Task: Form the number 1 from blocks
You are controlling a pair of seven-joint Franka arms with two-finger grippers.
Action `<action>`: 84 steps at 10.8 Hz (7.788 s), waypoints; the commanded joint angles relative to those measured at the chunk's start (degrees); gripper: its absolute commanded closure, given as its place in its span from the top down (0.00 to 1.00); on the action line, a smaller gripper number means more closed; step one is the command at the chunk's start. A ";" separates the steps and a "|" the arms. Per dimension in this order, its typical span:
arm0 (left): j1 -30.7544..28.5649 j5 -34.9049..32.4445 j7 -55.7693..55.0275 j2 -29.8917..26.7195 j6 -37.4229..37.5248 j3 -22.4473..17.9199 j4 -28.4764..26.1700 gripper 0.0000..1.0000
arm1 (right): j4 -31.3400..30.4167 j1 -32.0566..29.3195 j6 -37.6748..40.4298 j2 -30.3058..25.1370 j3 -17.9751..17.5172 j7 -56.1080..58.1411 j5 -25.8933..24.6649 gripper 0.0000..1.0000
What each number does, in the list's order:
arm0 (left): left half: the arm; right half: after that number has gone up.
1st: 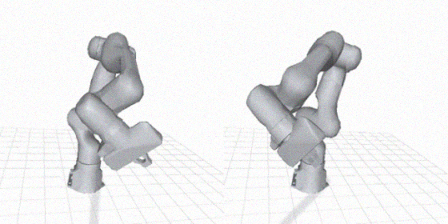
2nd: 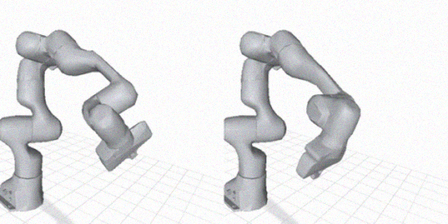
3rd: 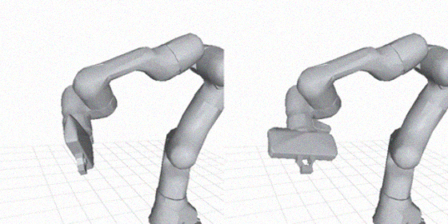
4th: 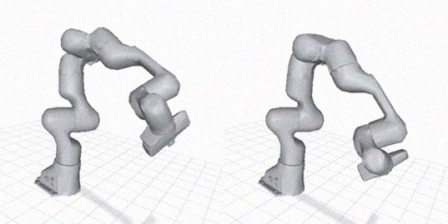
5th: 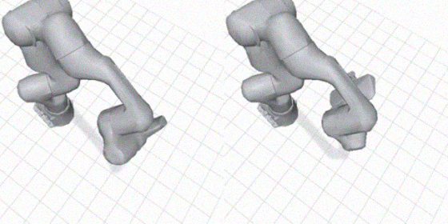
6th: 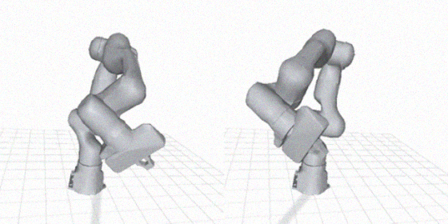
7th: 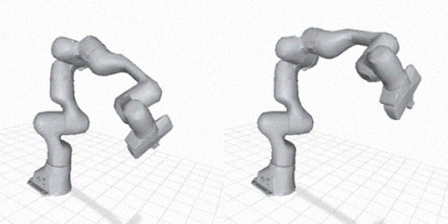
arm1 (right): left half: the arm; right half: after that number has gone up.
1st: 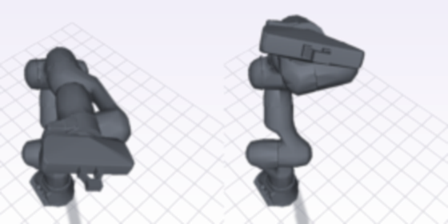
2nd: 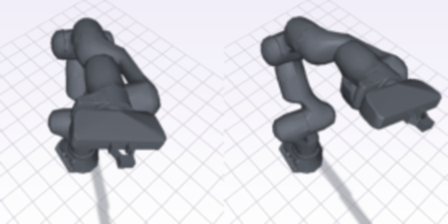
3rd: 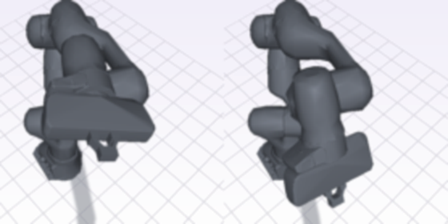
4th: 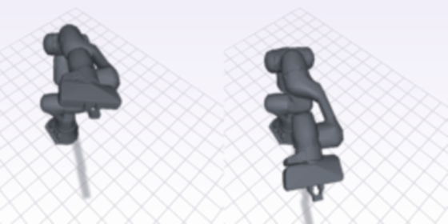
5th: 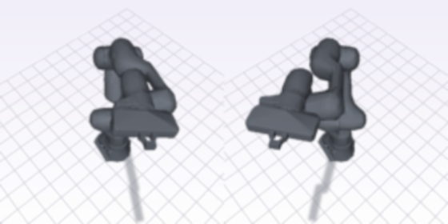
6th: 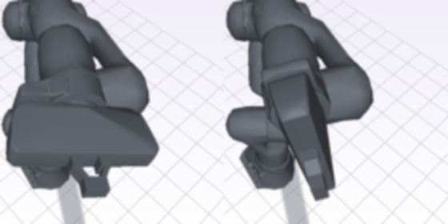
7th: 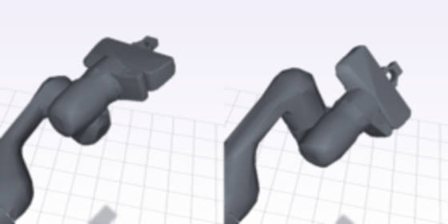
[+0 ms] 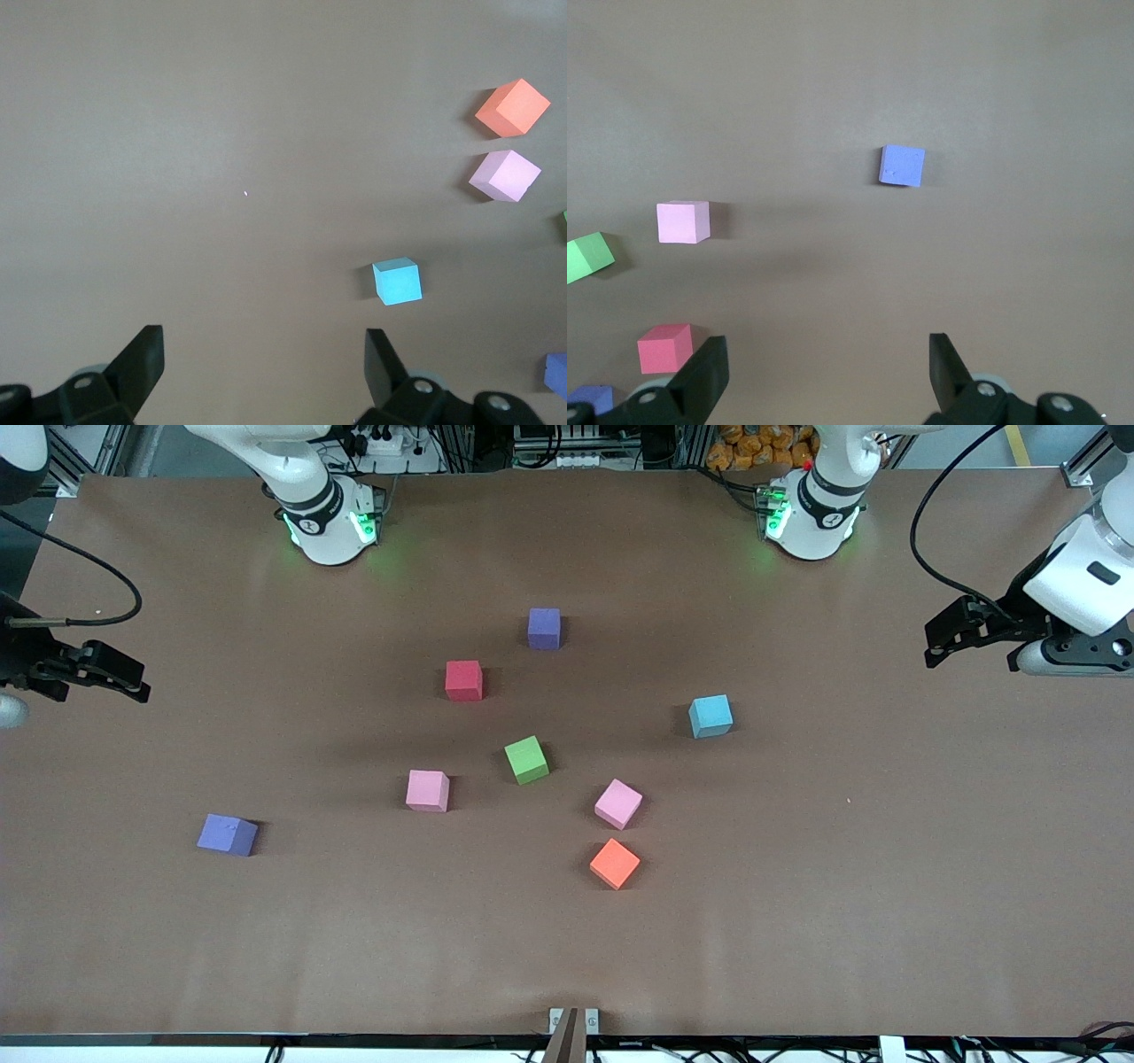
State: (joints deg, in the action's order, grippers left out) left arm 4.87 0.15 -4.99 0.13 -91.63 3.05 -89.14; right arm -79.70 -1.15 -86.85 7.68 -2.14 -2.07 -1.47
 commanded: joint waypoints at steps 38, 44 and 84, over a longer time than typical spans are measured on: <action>51.65 3.63 -53.20 37.75 -40.82 6.36 -11.85 0.00 | -9.41 21.62 -29.58 30.73 3.64 -13.93 14.22 1.00; 53.74 3.72 -57.57 36.96 -40.38 7.32 -11.85 0.00 | -9.59 22.51 -32.32 32.40 3.72 -13.84 14.13 1.00; 29.31 -7.00 -83.76 48.19 -42.82 1.54 9.51 1.00 | -53.98 58.81 -56.94 6.03 -1.72 -53.74 14.13 0.52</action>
State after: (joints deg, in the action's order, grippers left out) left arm 31.81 -6.39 -85.31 45.43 -132.17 6.77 -82.13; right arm -132.93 57.24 -143.01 13.91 -3.89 -54.98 12.19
